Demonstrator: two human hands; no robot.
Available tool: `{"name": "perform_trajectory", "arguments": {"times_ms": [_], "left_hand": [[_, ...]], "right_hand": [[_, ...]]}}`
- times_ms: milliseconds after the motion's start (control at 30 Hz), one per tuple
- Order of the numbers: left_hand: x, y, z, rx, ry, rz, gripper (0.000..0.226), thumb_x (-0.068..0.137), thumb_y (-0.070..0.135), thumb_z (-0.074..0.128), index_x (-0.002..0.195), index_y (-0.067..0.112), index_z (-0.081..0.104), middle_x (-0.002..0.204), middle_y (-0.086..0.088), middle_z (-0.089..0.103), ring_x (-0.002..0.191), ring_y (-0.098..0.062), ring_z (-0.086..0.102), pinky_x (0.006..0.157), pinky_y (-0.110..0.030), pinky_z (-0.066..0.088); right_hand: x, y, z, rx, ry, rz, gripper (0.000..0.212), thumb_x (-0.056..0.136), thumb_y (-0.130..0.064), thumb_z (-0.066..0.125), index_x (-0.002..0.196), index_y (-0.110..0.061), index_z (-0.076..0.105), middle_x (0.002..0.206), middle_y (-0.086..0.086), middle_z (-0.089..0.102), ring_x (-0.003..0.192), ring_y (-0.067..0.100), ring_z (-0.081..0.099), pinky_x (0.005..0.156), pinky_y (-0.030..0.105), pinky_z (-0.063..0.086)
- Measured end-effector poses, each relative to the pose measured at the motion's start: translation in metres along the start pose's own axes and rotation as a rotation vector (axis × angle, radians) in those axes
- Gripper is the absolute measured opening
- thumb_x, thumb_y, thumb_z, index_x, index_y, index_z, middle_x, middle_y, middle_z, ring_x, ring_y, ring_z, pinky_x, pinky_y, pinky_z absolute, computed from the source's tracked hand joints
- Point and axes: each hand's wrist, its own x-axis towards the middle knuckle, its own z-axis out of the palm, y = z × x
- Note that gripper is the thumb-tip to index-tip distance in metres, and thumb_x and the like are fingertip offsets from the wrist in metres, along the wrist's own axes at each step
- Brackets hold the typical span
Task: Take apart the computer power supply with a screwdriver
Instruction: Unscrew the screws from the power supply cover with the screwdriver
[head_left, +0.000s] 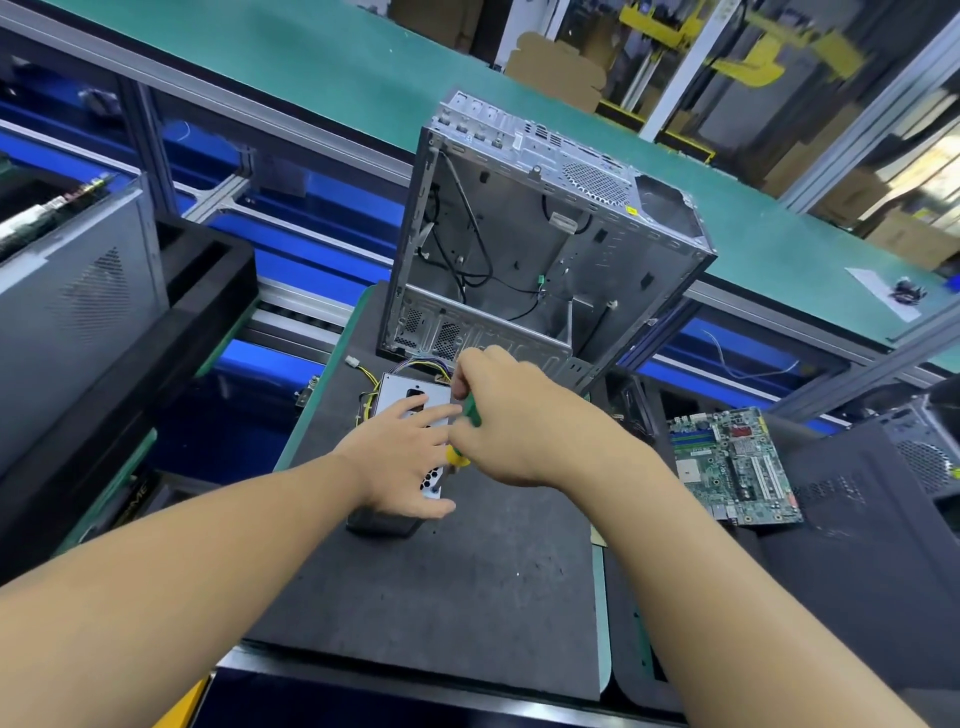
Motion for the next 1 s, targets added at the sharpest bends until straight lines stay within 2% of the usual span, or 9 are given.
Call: {"name": "perform_trajectory", "arguments": {"times_ms": [100,200,267,367,500,567,700,867,1000], "left_hand": [[0.001,-0.002,0.004,0.063,-0.088,-0.009,0.045,0.076,0.073,0.054,0.083,0.030,0.067,0.088,0.011,0.063,0.108,-0.018,0.040,0.106,-0.042,0.035],[-0.001,-0.003,0.009,0.051,-0.105,-0.020,0.045,0.079,0.071,0.049,0.079,0.028,0.061,0.092,0.009,0.062,0.118,-0.019,0.039,0.113,-0.047,0.034],[0.001,-0.003,0.003,0.023,0.048,0.010,0.047,0.072,0.066,0.061,0.063,0.030,0.033,0.075,0.009,0.059,0.107,-0.019,0.045,0.102,-0.050,0.047],[0.004,0.002,-0.006,-0.042,0.290,0.059,0.061,0.066,0.063,0.055,0.071,0.031,0.004,0.061,0.006,0.054,0.091,-0.020,0.042,0.084,-0.050,0.058],[0.001,0.002,-0.005,0.010,0.153,0.028,0.039,0.067,0.064,0.060,0.057,0.028,0.048,0.065,0.009,0.055,0.098,-0.017,0.041,0.091,-0.050,0.055],[0.003,0.001,-0.004,0.008,0.058,0.013,0.039,0.066,0.066,0.065,0.059,0.030,0.050,0.061,0.009,0.046,0.096,-0.018,0.041,0.091,-0.044,0.054],[0.000,-0.005,0.013,0.058,-0.239,-0.068,0.060,0.080,0.076,0.037,0.107,0.029,0.065,0.111,0.011,0.061,0.134,-0.018,0.034,0.120,-0.044,0.018],[0.001,-0.002,0.004,-0.015,0.050,0.001,0.039,0.063,0.071,0.062,0.073,0.034,0.064,0.081,0.018,0.063,0.103,-0.012,0.052,0.097,-0.047,0.052],[0.002,-0.002,0.006,-0.022,0.014,-0.024,0.039,0.068,0.071,0.059,0.079,0.035,0.065,0.085,0.018,0.062,0.107,-0.014,0.049,0.102,-0.048,0.048]], "right_hand": [[0.002,-0.002,0.002,0.003,0.047,0.063,0.031,0.101,-0.049,0.033,0.106,-0.019,0.040,0.099,0.003,0.053,0.088,0.031,0.054,0.075,0.042,0.046],[0.005,-0.001,0.001,0.021,0.012,-0.012,0.012,0.101,-0.023,0.040,0.111,-0.018,0.043,0.105,0.005,0.057,0.088,0.031,0.057,0.077,0.043,0.049],[0.005,0.000,-0.003,0.055,-0.020,-0.060,0.021,0.094,-0.015,0.041,0.113,-0.023,0.045,0.111,-0.003,0.051,0.098,0.025,0.052,0.084,0.043,0.048],[0.002,-0.002,-0.006,0.105,-0.034,-0.077,0.026,0.087,-0.011,0.044,0.107,-0.028,0.044,0.104,-0.008,0.044,0.097,0.019,0.043,0.082,0.041,0.045],[0.003,-0.002,-0.004,0.026,0.004,-0.021,0.014,0.088,-0.026,0.046,0.103,-0.026,0.046,0.103,-0.007,0.051,0.088,0.023,0.052,0.074,0.038,0.045],[0.004,-0.002,-0.005,0.051,0.045,0.007,0.020,0.095,-0.039,0.042,0.099,-0.021,0.050,0.101,-0.002,0.057,0.089,0.024,0.054,0.072,0.037,0.044],[0.007,-0.001,0.000,0.017,0.071,0.019,0.019,0.105,-0.029,0.035,0.095,-0.014,0.042,0.094,0.009,0.057,0.080,0.030,0.051,0.066,0.036,0.039],[0.004,0.002,-0.005,0.158,-0.002,0.063,0.017,0.092,-0.022,0.045,0.108,-0.016,0.049,0.107,0.002,0.055,0.094,0.026,0.054,0.073,0.037,0.045],[0.002,0.005,-0.005,0.142,0.013,0.096,0.019,0.093,-0.031,0.041,0.103,-0.018,0.048,0.105,0.001,0.054,0.091,0.027,0.054,0.076,0.040,0.046]]}}
